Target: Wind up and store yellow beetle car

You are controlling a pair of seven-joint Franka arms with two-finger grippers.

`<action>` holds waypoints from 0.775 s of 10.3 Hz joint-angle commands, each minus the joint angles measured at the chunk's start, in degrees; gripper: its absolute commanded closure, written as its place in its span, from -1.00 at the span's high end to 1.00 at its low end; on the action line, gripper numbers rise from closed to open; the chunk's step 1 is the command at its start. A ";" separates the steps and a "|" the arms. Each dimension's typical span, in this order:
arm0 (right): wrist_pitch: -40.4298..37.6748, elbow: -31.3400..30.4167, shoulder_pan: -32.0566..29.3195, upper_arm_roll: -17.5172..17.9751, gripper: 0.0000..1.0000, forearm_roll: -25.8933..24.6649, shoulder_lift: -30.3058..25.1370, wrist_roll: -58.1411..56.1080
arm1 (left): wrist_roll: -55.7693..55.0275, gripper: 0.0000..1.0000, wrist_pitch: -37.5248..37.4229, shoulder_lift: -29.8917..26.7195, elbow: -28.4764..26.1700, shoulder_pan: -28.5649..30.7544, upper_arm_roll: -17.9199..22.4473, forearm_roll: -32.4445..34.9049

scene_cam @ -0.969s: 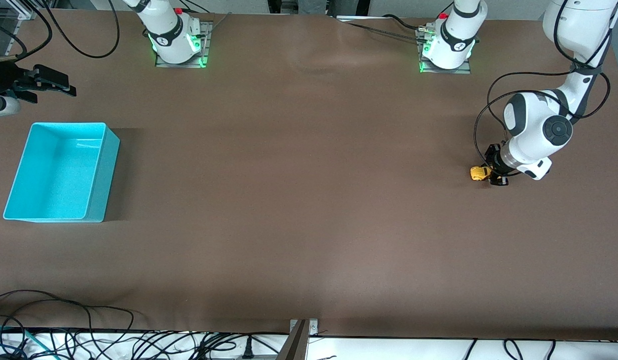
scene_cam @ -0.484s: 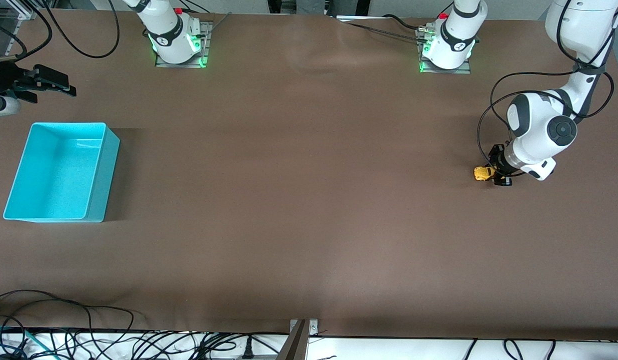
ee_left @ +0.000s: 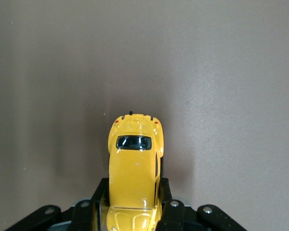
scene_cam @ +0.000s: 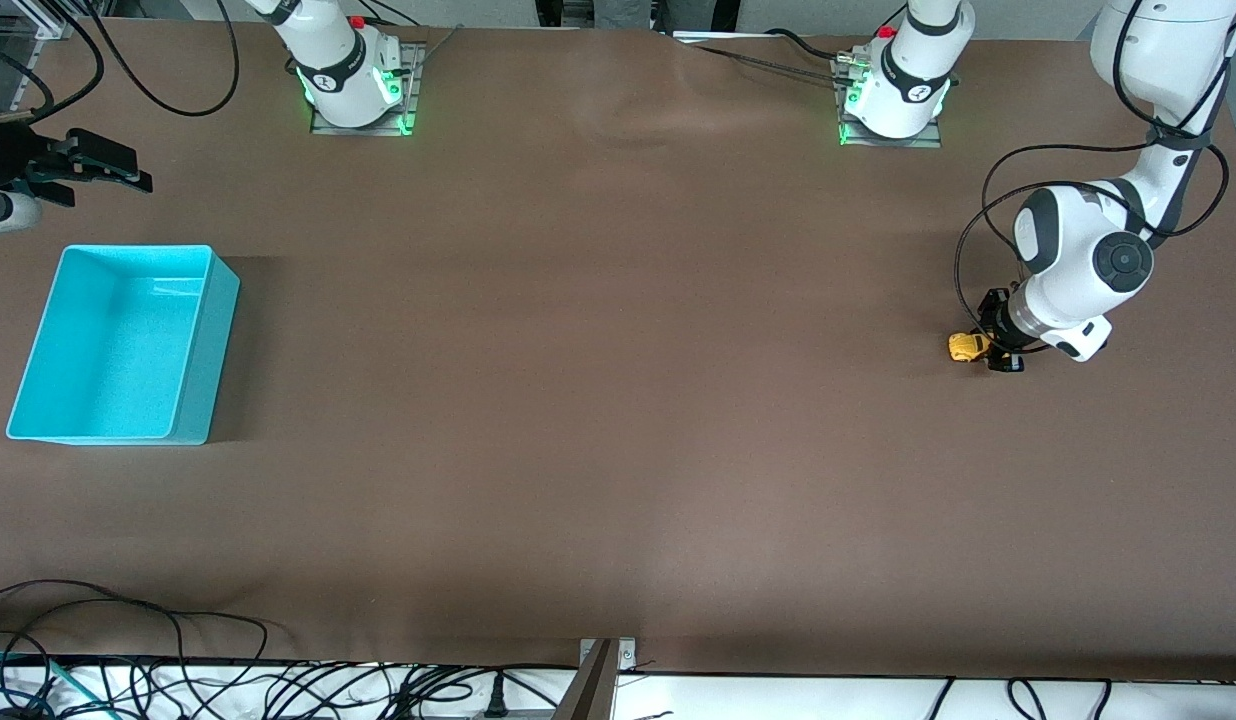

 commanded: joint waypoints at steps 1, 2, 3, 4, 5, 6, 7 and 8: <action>-1.04 1.23 -0.21 -0.15 1.00 -0.74 0.39 -1.13 | 1.14 -1.00 2.24 6.23 2.89 0.41 0.96 2.10; -1.04 1.15 -0.21 -0.15 1.00 -0.74 0.31 -1.13 | 1.14 -1.00 2.24 6.23 2.89 0.33 0.96 2.01; -1.04 1.23 -0.12 -0.06 1.00 -0.74 0.31 -1.13 | 1.23 -1.00 2.24 6.23 2.89 0.33 0.87 2.10; -1.04 1.15 -0.12 -0.06 1.00 -0.82 0.31 -1.13 | 1.14 -1.00 2.24 6.23 2.89 0.33 0.87 2.10; -1.04 1.15 -0.12 -0.06 1.00 -0.82 0.31 -1.13 | 1.23 -1.00 2.24 6.14 2.89 0.33 0.96 2.10; -1.04 1.15 -0.12 -0.15 1.00 -0.82 0.31 -1.13 | 1.14 -1.00 2.24 6.05 2.89 0.33 0.87 2.10; -1.04 1.15 -0.21 -0.15 1.00 -0.82 0.31 -1.13 | 1.14 -1.00 2.24 5.96 2.89 0.33 0.87 2.10; -1.04 1.15 -0.21 -0.76 1.00 -0.82 0.39 -1.13 | 1.14 -0.97 2.24 5.88 2.89 0.33 0.87 2.10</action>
